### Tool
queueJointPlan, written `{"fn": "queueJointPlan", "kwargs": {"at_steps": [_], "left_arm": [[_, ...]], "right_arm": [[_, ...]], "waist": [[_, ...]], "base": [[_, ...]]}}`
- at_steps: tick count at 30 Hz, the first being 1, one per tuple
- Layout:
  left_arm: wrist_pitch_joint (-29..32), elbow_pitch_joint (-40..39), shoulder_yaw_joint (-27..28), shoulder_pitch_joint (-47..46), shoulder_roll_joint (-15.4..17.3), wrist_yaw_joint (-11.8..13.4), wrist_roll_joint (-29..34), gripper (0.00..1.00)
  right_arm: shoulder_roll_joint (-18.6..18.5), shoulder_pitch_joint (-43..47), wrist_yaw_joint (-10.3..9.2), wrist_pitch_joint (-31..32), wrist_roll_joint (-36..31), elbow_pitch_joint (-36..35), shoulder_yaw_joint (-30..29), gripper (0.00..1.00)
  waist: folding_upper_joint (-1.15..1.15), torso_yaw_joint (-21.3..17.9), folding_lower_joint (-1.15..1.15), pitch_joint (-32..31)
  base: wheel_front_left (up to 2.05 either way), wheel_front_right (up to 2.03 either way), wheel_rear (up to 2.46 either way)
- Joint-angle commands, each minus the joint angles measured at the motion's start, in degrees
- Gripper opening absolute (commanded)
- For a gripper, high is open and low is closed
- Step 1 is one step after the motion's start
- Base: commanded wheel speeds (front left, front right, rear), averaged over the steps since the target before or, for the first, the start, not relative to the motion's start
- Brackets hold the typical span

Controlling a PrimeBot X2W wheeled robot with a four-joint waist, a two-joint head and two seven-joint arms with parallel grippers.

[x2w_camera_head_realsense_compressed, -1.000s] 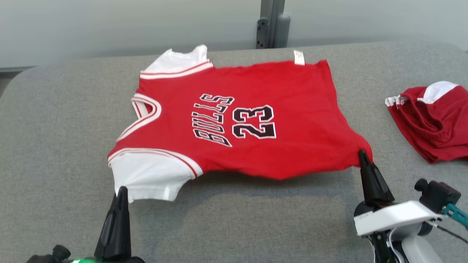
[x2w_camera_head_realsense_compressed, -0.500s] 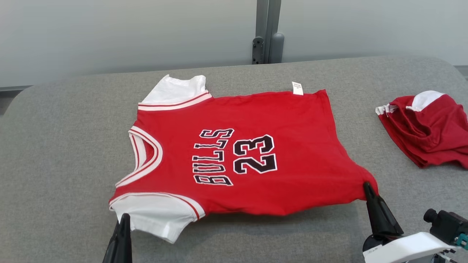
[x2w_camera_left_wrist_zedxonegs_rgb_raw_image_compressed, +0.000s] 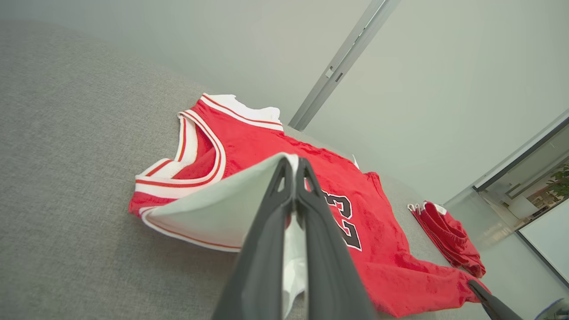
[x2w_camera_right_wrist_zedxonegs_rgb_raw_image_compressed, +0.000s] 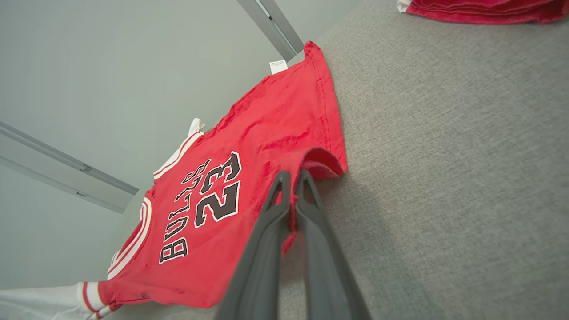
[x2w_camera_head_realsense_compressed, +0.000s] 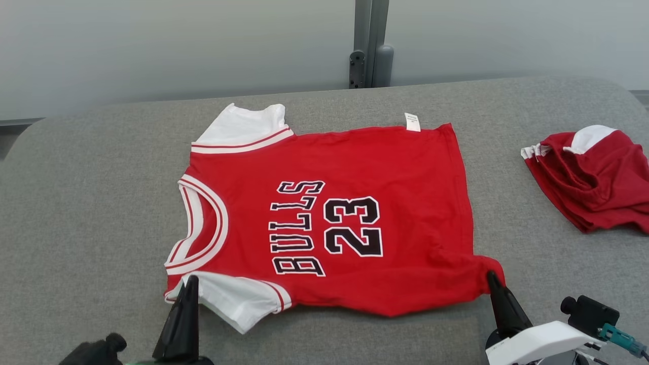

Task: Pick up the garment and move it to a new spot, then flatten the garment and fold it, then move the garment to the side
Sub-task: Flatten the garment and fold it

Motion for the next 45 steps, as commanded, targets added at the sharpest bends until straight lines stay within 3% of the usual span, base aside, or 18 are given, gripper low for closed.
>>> {"fn": "queueJointPlan", "kwargs": {"at_steps": [1,10,19,34,45], "left_arm": [[-0.36,1.33,0.01,-2.87,-0.21,-0.63,0.1,0.0],[-2.84,16.94,1.16,-19.49,-2.22,-3.17,1.33,0.0],[-4.49,32.03,3.94,-30.21,-4.37,-4.52,3.32,0.0],[-4.51,42.38,9.2,-39.38,-6.46,-5.92,8.94,0.0],[-4.52,48.93,8.38,-45.63,-6.68,-5.98,11.75,0.0]], "right_arm": [[0.03,-1.33,0.02,-0.55,0.68,0.91,0.14,0.0],[0.17,-10.25,0.02,-2.95,2.63,8.85,0.98,0.0],[0.3,-20.55,0.02,-4.73,1.68,19.07,2.16,0.0],[0.34,-31.36,0.02,-7.53,3.04,30.17,6.24,0.0],[0.33,-35.64,0.02,-8.37,3.42,34.14,8.18,0.0]], "waist": [[0.0,0.21,0.01,0.13],[0.0,-0.49,0.01,2.8],[0.0,-1.79,0.01,6.33],[0.0,-3.06,0.01,9.76],[0.0,-3.77,0.01,11.09]], "base": [[0.0,0.0,0.0],[0.0,0.0,0.0],[0.0,0.0,0.0],[0.0,0.0,0.0],[0.0,0.0,0.0]]}}
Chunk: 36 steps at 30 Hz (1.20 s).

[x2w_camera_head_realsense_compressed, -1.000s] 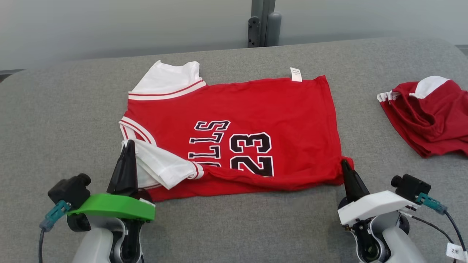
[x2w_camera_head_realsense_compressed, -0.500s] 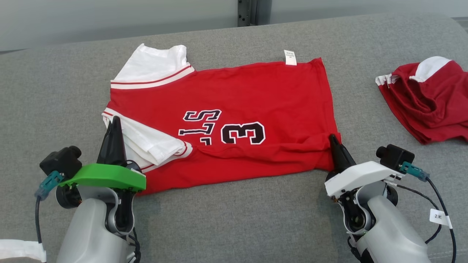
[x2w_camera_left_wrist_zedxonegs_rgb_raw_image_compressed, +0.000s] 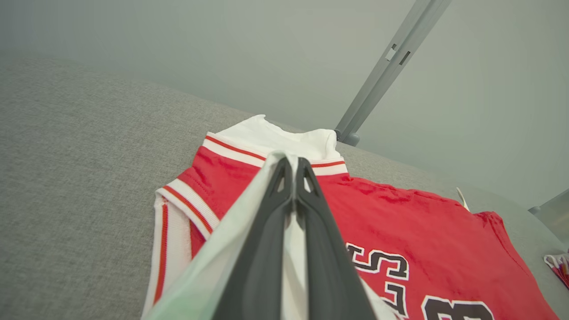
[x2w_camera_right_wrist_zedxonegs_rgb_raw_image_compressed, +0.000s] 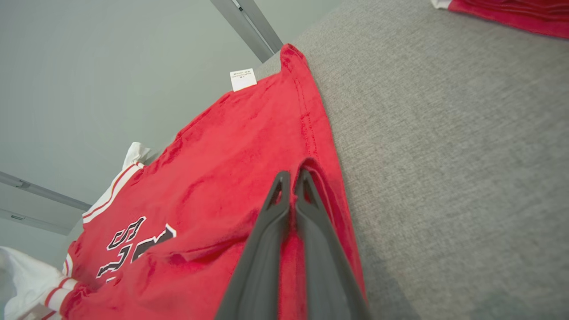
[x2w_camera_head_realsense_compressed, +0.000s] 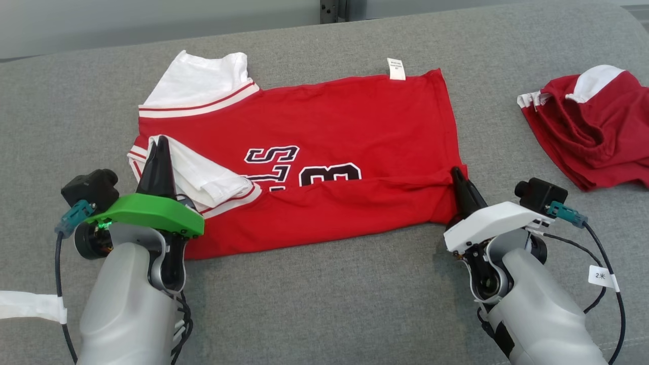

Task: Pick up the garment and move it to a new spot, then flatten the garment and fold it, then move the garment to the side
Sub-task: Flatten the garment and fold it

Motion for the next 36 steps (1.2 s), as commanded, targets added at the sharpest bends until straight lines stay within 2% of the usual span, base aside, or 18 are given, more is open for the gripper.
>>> {"fn": "queueJointPlan", "kwargs": {"at_steps": [1,2,3,4,5,6,17,20,26,31,36], "left_arm": [[-0.17,0.61,0.08,-1.53,0.16,-0.22,0.21,0.0],[-0.16,1.02,0.01,-2.04,0.09,-0.22,0.28,0.0],[-0.17,1.36,-0.1,-2.43,-0.01,-0.22,0.25,0.16],[-0.17,1.32,-0.1,-2.82,-0.03,-0.22,0.39,0.6],[-0.17,1.12,-0.06,-3.03,-0.04,-0.23,0.43,0.99],[-0.17,0.97,-0.15,-3.04,-0.06,-0.23,0.23,1.0],[-0.16,-6.28,-4.4,0.6,1.14,-0.24,-5.48,1.0],[-0.16,-7.86,-5.04,1.94,2.2,-0.24,-6.24,1.0],[-0.17,-7.52,-2.86,5.35,3.81,-0.15,-6.07,1.0],[1.16,-7.01,-1.93,9.42,5.35,2.62,-6.05,1.0],[5.64,-8.01,-1.71,13.95,6.8,5.72,-6.56,1.0]], "right_arm": [[-0.14,-0.77,0.02,-0.38,-0.01,0.39,0.37,0.0],[-0.15,-0.99,0.02,-0.39,0.15,0.51,0.61,0.29],[-0.17,-1.13,0.02,-0.44,0.26,0.61,0.85,0.44],[-0.17,-1.23,0.02,-0.47,0.35,0.58,1.08,0.77],[-0.16,-1.32,0.02,-0.5,0.36,0.41,1.32,0.91],[-0.16,-1.39,0.02,-0.48,0.44,0.19,1.47,1.0],[-0.16,1.39,0.02,-0.49,-2.93,-6.87,-3.29,1.0],[-0.18,3.14,0.02,-0.49,-6.15,-10.49,-5.0,1.0],[-0.15,7.71,0.02,-0.48,-14.06,-18.32,-8.53,1.0],[-0.18,12.46,0.02,-0.47,-20.16,-23.12,-10.4,1.0],[-0.17,16.69,0.02,-0.46,-21.76,-25.79,-11.42,1.0]], "waist": [[0.0,-0.08,0.0,0.11],[0.0,-0.14,0.0,0.15],[0.0,-0.2,0.0,0.18],[0.0,-0.26,0.0,0.23],[0.0,-0.32,0.0,0.27],[0.0,-0.39,0.0,0.31],[0.0,0.72,0.0,0.13],[0.0,1.24,0.0,-0.23],[0.0,2.27,0.0,-1.57],[0.0,3.09,0.0,-3.27],[0.0,3.49,0.0,-4.69]], "base": [[0.0,0.0,0.0],[0.0,0.0,0.0],[0.0,0.0,0.0],[0.0,0.0,0.0],[0.0,0.0,0.0],[0.0,0.0,0.0],[0.0,0.0,0.0],[0.0,0.0,0.0],[0.0,0.0,0.0],[0.0,0.0,0.0],[0.0,0.0,0.0]]}}
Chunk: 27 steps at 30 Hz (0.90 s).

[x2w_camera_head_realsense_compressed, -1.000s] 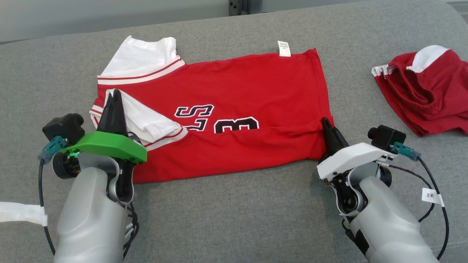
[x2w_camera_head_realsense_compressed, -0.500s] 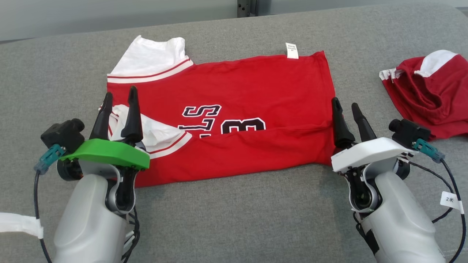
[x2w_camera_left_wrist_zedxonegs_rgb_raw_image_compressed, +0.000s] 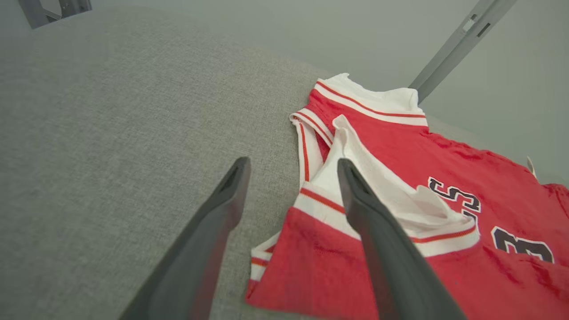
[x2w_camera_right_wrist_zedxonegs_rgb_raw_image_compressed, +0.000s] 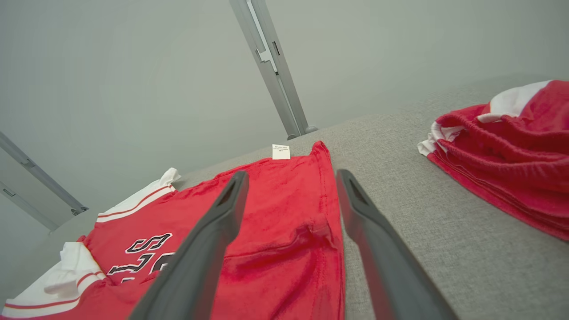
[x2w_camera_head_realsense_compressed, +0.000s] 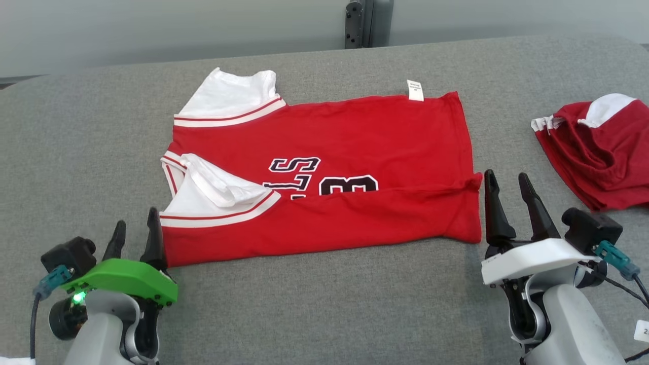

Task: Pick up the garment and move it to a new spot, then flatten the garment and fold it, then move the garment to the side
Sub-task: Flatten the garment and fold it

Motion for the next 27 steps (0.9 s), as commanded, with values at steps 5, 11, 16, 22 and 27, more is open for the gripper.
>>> {"fn": "queueJointPlan", "kwargs": {"at_steps": [5,11,16,22,27], "left_arm": [[4.81,-1.18,-0.48,3.97,0.72,1.59,-1.21,1.0],[8.99,-2.04,-1.26,5.93,0.88,3.14,-1.79,1.0],[12.06,-2.44,-2.08,6.66,0.88,4.42,-2.13,0.62],[12.51,-3.47,-2.45,7.07,0.88,5.07,-2.13,0.02],[10.38,-4.33,-1.73,6.42,0.23,4.6,-2.67,0.0]], "right_arm": [[-0.18,3.29,0.02,-0.15,0.62,-1.21,-0.01,1.0],[-0.18,4.1,0.02,0.25,0.96,-1.93,0.26,1.0],[-0.18,4.21,0.02,0.71,0.4,-2.43,-0.1,1.0],[-0.16,4.62,0.02,2.69,-0.74,-0.75,-0.99,1.0],[-0.17,4.54,0.02,5.15,-2.01,2.82,-1.85,1.0]], "waist": [[0.0,-0.06,0.0,-1.0],[0.0,-1.11,0.0,-0.57],[0.0,-1.86,0.0,-0.25],[0.0,-2.15,0.0,-0.12],[0.0,-1.8,0.0,-0.17]], "base": [[0.0,0.0,0.0],[0.0,0.0,0.0],[0.0,0.0,0.0],[0.0,0.0,0.0],[0.0,0.0,0.0]]}}
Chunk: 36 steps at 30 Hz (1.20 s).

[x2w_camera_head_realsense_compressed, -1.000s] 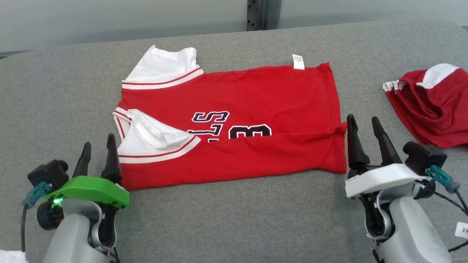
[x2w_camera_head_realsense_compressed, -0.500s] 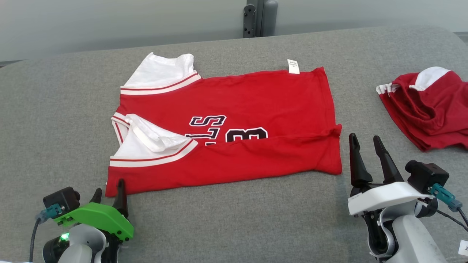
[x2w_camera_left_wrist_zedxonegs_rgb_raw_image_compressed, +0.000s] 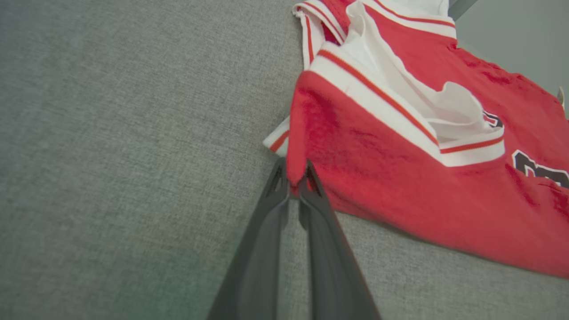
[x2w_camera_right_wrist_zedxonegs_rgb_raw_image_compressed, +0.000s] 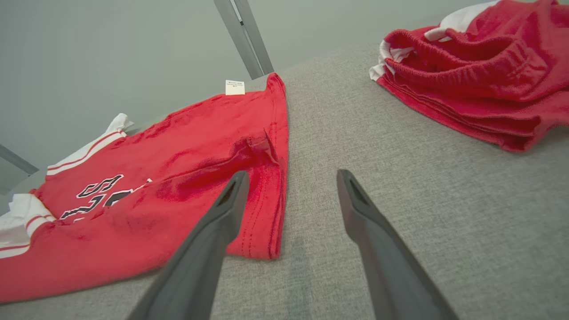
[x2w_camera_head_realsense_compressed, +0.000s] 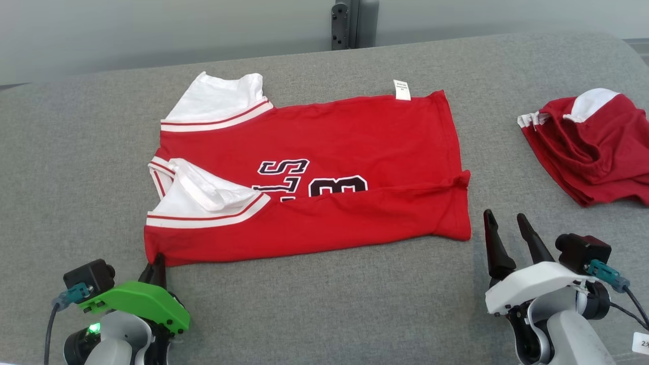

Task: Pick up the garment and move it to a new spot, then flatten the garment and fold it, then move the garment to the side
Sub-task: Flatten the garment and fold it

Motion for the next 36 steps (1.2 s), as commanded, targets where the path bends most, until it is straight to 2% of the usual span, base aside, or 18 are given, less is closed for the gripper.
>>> {"fn": "queueJointPlan", "kwargs": {"at_steps": [1,7,15,16,17,18,19,22,26,30,36], "left_arm": [[-0.99,-0.36,0.49,-0.09,-0.1,-0.34,-0.8,0.0],[-4.23,-2.16,1.08,-0.48,-0.56,-0.89,-0.75,0.0],[-4.81,-6.09,0.09,0.71,-0.99,-0.95,-0.26,0.0],[-4.97,-6.6,-0.03,0.87,-0.99,-0.95,-0.12,0.0],[-4.97,-7.03,-0.11,1.03,-1.0,-0.86,-0.04,0.0],[-4.99,-7.37,-0.14,1.14,-1.01,-0.74,-0.06,0.0],[-5.17,-7.78,-0.14,1.2,-1.01,-0.64,-0.07,0.0],[-5.56,-8.81,0.07,1.52,-0.74,-0.42,-0.01,0.0],[-6.41,-10.79,0.81,2.57,-0.21,-0.25,-0.47,0.0],[-6.83,-13.67,1.43,4.51,0.49,0.1,-0.79,0.0],[-6.0,-22.24,1.81,10.49,1.6,1.77,-0.65,0.0]], "right_arm": [[-0.15,0.13,0.02,0.41,-0.45,1.07,-0.22,1.0],[-0.14,-3.32,0.02,1.72,-0.23,7.57,1.08,1.0],[-0.15,-7.59,0.02,3.92,1.06,17.56,4.01,1.0],[-0.12,-8.1,0.02,3.73,1.58,18.61,4.15,0.91],[-0.11,-8.59,0.02,3.71,1.98,19.56,4.38,0.74],[-0.08,-9.06,0.02,3.51,2.3,20.35,4.59,0.49],[-0.07,-9.58,0.02,3.23,2.57,21.14,4.79,0.41],[-0.03,-10.95,0.02,2.47,4.32,22.31,5.45,0.0],[-0.2,-10.64,0.02,2.3,5.35,21.05,5.28,0.0],[-1.61,-8.31,0.01,4.21,7.14,16.68,5.05,0.0],[-5.31,-0.79,0.01,9.75,11.35,3.97,4.53,0.0]], "waist": [[0.0,0.18,0.0,-0.01],[0.0,0.82,0.0,0.13],[0.0,2.6,0.0,0.19],[0.0,2.74,0.0,0.22],[0.0,2.84,0.0,0.23],[0.0,2.89,0.0,0.26],[0.0,2.94,0.0,0.29],[0.0,2.98,0.0,0.31],[0.0,2.72,0.0,0.01],[0.0,2.23,0.0,-0.44],[0.0,1.41,0.0,-1.37]], "base": [[0.0,0.0,0.0],[0.0,0.0,0.0],[0.0,0.0,0.0],[0.0,0.0,0.0],[0.0,0.0,0.0],[0.0,0.0,0.0],[0.0,0.0,0.0],[0.0,0.0,0.0],[0.0,0.0,0.0],[0.0,0.0,0.0],[0.0,0.0,0.0]]}}
